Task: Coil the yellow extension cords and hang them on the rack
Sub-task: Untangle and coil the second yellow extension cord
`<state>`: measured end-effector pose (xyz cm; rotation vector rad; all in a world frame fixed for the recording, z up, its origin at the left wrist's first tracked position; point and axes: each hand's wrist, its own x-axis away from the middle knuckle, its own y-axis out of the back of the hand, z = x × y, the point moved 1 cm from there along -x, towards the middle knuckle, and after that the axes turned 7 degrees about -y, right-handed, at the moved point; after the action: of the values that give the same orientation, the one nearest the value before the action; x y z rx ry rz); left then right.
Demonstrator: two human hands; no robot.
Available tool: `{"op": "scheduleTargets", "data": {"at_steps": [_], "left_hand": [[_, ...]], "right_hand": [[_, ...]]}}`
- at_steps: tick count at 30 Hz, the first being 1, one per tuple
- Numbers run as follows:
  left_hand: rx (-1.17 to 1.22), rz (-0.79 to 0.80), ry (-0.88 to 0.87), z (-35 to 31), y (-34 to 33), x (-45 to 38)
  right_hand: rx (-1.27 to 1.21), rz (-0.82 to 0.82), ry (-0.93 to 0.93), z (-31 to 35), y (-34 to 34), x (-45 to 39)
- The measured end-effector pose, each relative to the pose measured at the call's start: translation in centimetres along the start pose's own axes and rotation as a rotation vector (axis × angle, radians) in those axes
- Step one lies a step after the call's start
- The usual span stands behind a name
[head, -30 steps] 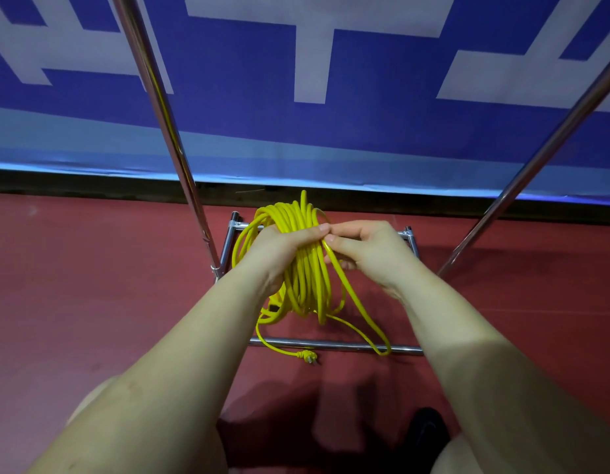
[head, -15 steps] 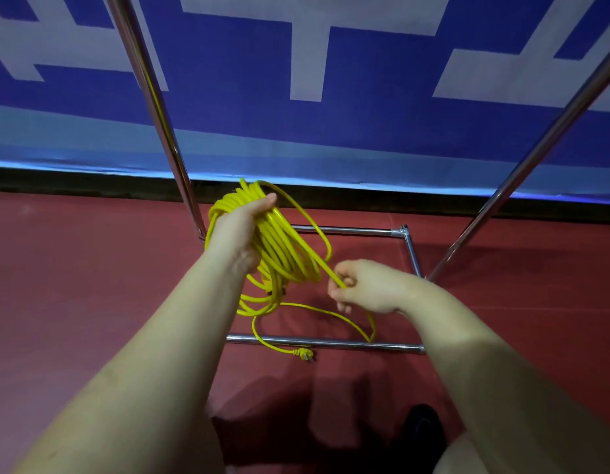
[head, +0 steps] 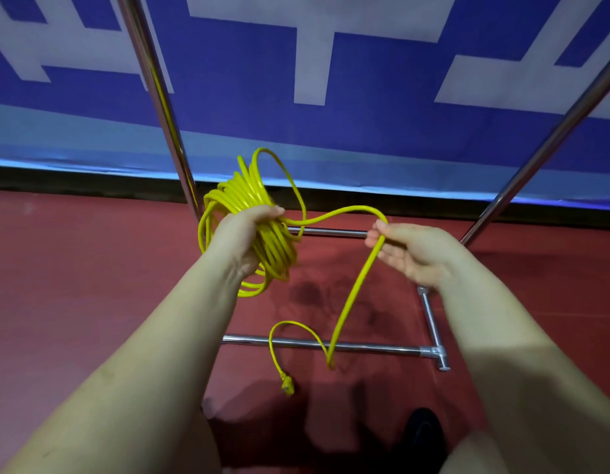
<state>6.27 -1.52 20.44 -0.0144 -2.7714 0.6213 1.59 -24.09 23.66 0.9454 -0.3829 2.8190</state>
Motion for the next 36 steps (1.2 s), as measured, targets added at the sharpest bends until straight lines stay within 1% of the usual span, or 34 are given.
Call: {"op": "scheduleTargets", "data": {"at_steps": [2, 4, 6, 8, 11, 16, 21, 23, 24, 25, 26, 28, 30, 32, 34, 36], "left_hand": [[-0.045, 0.004, -0.032, 0.5, -0.5, 0.4], [-0.114, 0.023, -0.069, 1.0, -1.3, 1.0], [-0.217, 0.084, -0.076, 1.7, -2.1, 1.7], [-0.306, 0.163, -0.037, 2.3, -2.5, 2.2], [-0.364, 0.232, 0.023, 3.0, -2.9, 2.4], [-0.3, 0.265, 0.087, 3.3, -3.8, 2.9], [-0.365, 0.312, 0.06, 3.4, -4.2, 3.1], [-0.352, 0.276, 0.022, 3.5, -4.3, 3.0], [-0.327, 0.251, 0.006, 3.5, -4.3, 2.9], [-0.304, 0.221, -0.007, 3.5, -4.3, 2.8], [-0.279, 0.197, -0.017, 3.5, -4.3, 2.7], [-0.24, 0.141, -0.042, 3.4, -4.1, 2.5], [-0.195, 0.073, -0.064, 3.3, -4.0, 2.2], [-0.135, 0.003, -0.049, 3.2, -3.8, 1.9], [-0.089, -0.04, -0.014, 3.2, -3.4, 1.5], [-0.069, -0.047, 0.014, 3.1, -3.1, 1.3]], "right_hand": [[-0.18, 0.0, 0.0, 0.0, -0.8, -0.1], [-0.307, -0.005, 0.003, 0.1, -1.4, -0.2], [-0.407, -0.01, -0.002, 0.2, -1.8, -0.5], [-0.492, -0.023, -0.014, 0.1, -2.0, -0.8], [-0.563, -0.055, -0.027, -0.1, -2.2, -1.4], [-0.651, -0.101, -0.04, -0.2, -1.8, -2.3], [-0.707, -0.085, -0.073, -0.2, -1.8, -2.5], [-0.721, -0.075, -0.062, 0.0, -1.6, -2.4], [-0.668, -0.069, -0.042, 0.2, -1.5, -2.3], [-0.562, -0.062, -0.015, 0.4, -1.5, -2.0], [-0.4, -0.061, 0.015, 0.4, -1.6, -1.8], [0.059, -0.1, 0.096, 0.2, -2.2, -1.2], [0.544, -0.139, 0.251, -0.5, -2.8, -0.4], [0.926, -0.09, 0.373, -1.5, -3.5, 0.2], [1.171, -0.016, 0.408, -2.6, -4.2, 0.3], [1.287, 0.009, 0.472, -3.4, -4.6, 0.1]]}}
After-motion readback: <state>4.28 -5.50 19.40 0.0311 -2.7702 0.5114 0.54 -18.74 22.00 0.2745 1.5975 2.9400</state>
